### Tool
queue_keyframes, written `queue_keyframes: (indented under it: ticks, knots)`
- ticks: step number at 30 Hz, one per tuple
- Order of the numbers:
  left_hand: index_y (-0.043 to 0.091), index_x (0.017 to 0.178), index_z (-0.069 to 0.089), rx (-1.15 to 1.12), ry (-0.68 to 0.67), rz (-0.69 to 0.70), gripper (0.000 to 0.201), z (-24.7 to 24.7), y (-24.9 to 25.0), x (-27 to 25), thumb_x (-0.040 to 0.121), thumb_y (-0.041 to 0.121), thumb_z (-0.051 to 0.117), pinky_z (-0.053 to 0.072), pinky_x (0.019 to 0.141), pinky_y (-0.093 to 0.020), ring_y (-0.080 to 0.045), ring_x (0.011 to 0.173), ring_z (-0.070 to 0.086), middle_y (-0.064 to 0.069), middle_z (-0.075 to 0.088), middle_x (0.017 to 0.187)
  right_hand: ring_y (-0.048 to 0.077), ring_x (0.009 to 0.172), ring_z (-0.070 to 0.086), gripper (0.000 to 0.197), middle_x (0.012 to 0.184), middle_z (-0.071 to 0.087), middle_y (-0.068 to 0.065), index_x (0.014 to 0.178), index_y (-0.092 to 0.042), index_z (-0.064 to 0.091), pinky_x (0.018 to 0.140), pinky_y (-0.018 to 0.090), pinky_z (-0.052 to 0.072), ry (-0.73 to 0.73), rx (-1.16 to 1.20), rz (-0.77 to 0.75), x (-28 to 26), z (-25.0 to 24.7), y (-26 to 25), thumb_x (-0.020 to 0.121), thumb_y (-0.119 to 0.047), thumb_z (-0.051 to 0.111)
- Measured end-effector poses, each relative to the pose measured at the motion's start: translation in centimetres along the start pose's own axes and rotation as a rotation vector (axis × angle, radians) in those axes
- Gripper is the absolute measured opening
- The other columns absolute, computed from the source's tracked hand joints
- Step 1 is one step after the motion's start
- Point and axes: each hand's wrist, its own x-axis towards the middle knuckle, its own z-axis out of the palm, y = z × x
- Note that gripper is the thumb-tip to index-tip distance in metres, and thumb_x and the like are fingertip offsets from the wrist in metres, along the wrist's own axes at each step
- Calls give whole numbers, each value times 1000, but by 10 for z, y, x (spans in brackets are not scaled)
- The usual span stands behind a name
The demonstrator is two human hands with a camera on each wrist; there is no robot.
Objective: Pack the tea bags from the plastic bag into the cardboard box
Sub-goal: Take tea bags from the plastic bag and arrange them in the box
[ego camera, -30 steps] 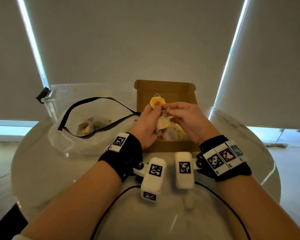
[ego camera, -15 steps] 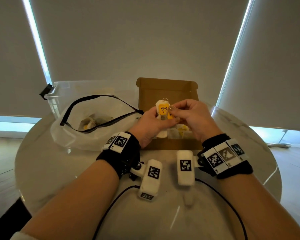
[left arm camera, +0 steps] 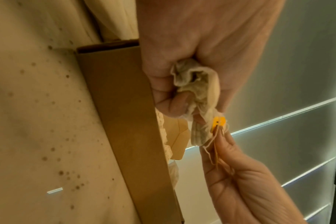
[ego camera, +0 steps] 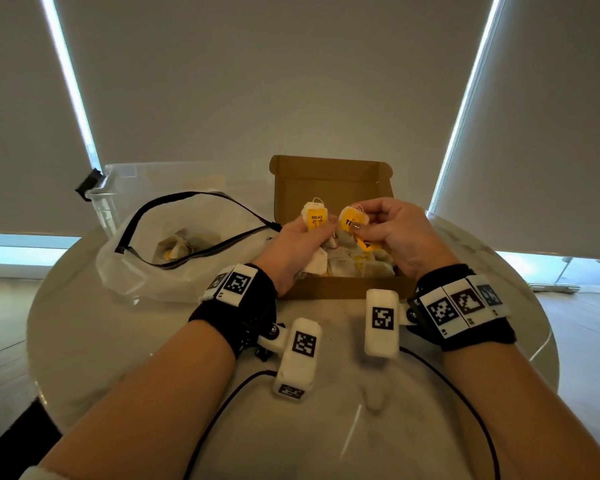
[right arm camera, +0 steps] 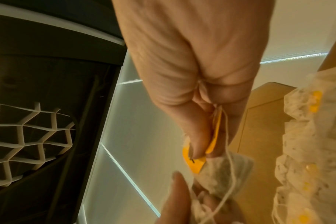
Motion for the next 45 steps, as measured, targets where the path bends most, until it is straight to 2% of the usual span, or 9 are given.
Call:
queue_keyframes:
  ticks: [3,8,13,16,22,27,31,37,45]
  knots:
    - [18,94,62,124,-31,21,11,1,-1,-2,91,28,59,53,67,-27,-11,73,65,3,68,77,12,76,65,24,87,68,5,95,-9,66,63,20,57,-10,1,-6,0,2,0,79,9,63]
    - [17,93,61,139,19,0,12,-1,-2,-1,92,29,59,52,86,-43,-25,88,64,-6,66,86,17,84,62,15,90,64,4,92,-14,64,67,28,53,54,7,36,5,-7,2,87,-1,59]
    - [17,85,59,129,-3,-46,12,-3,3,-2,91,27,61,50,57,-24,-8,59,57,3,59,68,11,79,53,14,92,60,1,106,-13,60,66,24,41,280,-105,4,12,-33,7,93,-14,54]
    - [16,78,57,11,-132,-73,18,-8,13,-8,89,30,60,44,43,-18,-7,48,49,3,53,59,17,80,60,16,97,63,9,109,-8,56,70,26,50,309,4,13,13,-50,11,93,-7,52]
    - [18,66,56,-409,-411,-76,22,-20,35,-19,77,37,63,28,36,-13,-5,46,37,7,41,52,22,95,67,24,103,66,14,97,-11,60,81,30,54,155,-88,-1,12,-60,17,81,7,63]
    - [15,77,55,28,-269,-157,18,-18,25,-13,86,29,62,40,37,-16,-6,42,47,4,53,54,20,85,63,22,89,66,9,93,-4,67,65,22,51,3,-623,52,26,-62,21,73,0,75]
    - [10,97,60,219,-188,-184,16,-14,16,-9,88,23,63,47,45,-18,-7,51,57,-1,69,70,23,84,62,11,85,67,9,85,-6,71,75,32,53,-215,-1023,44,42,-66,18,74,-7,75]
    - [12,109,63,516,-136,-134,28,-10,8,-5,87,30,65,50,71,-26,-12,79,63,0,74,89,13,69,47,26,68,50,-1,63,-16,53,59,18,38,-434,-1225,86,55,-51,24,79,-3,68]
    - [11,107,61,516,-74,-177,27,-17,11,-2,85,25,67,46,59,-21,-5,70,64,-1,73,86,13,64,42,34,67,45,-4,63,-17,44,54,17,31,-395,-1251,-39,66,-44,31,73,0,72]
